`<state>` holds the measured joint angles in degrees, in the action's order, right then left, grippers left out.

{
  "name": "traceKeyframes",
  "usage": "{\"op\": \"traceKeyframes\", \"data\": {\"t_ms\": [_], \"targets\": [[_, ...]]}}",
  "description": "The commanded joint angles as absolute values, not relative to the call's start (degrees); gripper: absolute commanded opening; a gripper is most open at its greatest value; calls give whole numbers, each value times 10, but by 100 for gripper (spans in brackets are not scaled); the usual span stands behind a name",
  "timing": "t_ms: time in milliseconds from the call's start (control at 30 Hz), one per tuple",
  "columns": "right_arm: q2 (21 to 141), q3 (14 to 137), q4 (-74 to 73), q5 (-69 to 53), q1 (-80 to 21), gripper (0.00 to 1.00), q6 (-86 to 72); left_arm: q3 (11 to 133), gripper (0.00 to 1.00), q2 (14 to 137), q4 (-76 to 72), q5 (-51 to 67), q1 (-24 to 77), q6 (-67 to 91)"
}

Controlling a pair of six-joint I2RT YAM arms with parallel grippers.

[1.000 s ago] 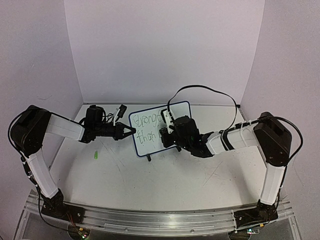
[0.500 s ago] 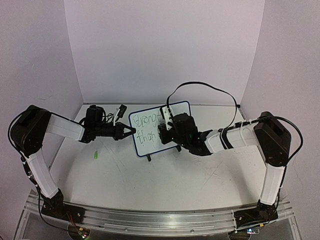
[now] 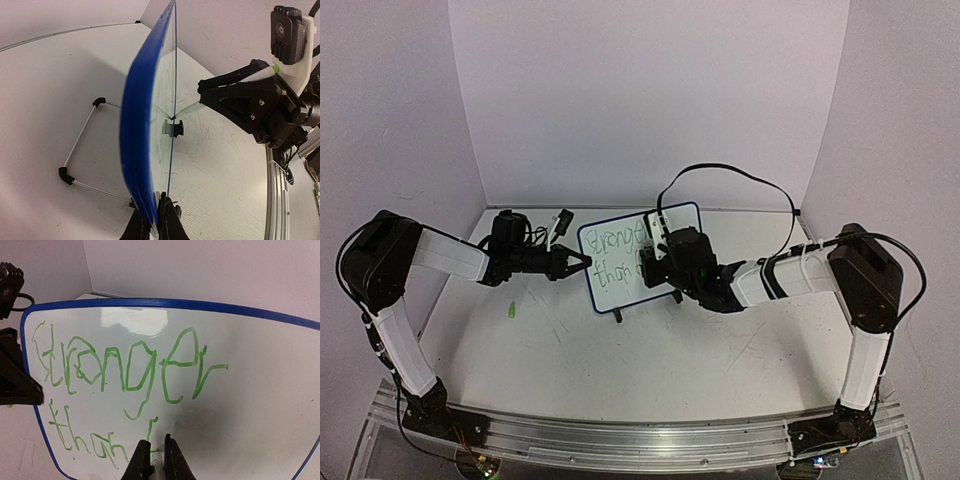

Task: Write a sentence on the whiteboard

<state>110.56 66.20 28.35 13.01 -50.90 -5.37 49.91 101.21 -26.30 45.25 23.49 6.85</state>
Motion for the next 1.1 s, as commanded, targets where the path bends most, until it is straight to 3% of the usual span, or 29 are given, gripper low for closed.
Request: {"op": "traceKeyframes", "data": {"t_ms": [0, 1067], "targets": [[1091, 647, 288, 165, -494, 0, -63, 509, 0, 1020, -226, 381, 229, 4], [1114, 663, 282, 114, -514, 0, -93, 514, 0, 1023, -224, 383, 228, 5]]}}
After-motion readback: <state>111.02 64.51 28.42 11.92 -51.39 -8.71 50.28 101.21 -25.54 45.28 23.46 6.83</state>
